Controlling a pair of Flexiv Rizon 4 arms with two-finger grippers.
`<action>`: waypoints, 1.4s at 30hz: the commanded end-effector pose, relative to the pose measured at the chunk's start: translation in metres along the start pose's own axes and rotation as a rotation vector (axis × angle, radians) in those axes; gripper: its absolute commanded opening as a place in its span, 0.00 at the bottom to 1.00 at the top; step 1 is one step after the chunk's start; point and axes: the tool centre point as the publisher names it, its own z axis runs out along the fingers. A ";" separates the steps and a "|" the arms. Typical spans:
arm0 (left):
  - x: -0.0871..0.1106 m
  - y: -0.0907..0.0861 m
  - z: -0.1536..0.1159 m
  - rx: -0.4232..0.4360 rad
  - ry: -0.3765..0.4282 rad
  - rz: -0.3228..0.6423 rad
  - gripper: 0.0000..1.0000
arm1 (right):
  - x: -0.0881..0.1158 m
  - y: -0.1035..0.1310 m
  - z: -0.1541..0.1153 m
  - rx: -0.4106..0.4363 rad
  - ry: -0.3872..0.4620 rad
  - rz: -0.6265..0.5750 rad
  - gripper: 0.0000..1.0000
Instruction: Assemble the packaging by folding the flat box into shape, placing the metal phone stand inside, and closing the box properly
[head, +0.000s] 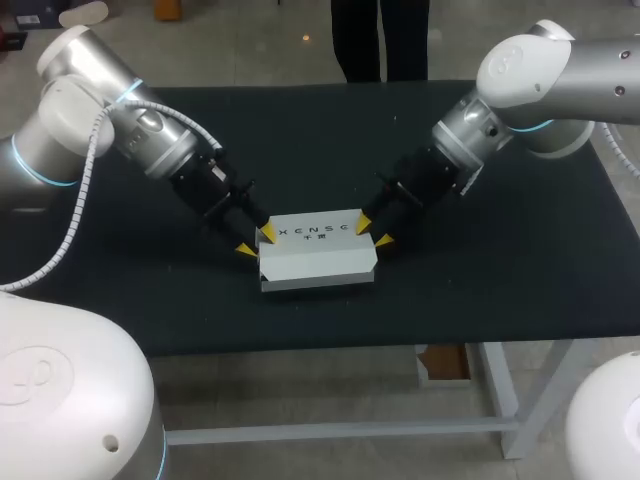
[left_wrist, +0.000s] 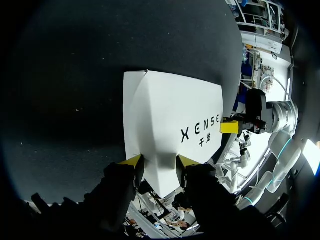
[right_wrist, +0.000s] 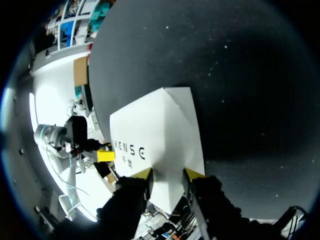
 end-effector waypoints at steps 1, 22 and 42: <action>0.003 0.001 0.000 0.001 -0.004 -0.002 0.45 | 0.001 -0.001 0.001 -0.003 0.001 0.001 0.41; 0.015 0.000 -0.006 -0.028 -0.017 -0.003 0.44 | 0.013 -0.002 -0.005 0.007 0.006 0.001 0.41; 0.019 -0.003 -0.014 -0.066 -0.023 -0.024 0.44 | 0.020 0.000 -0.009 0.021 0.009 0.020 0.41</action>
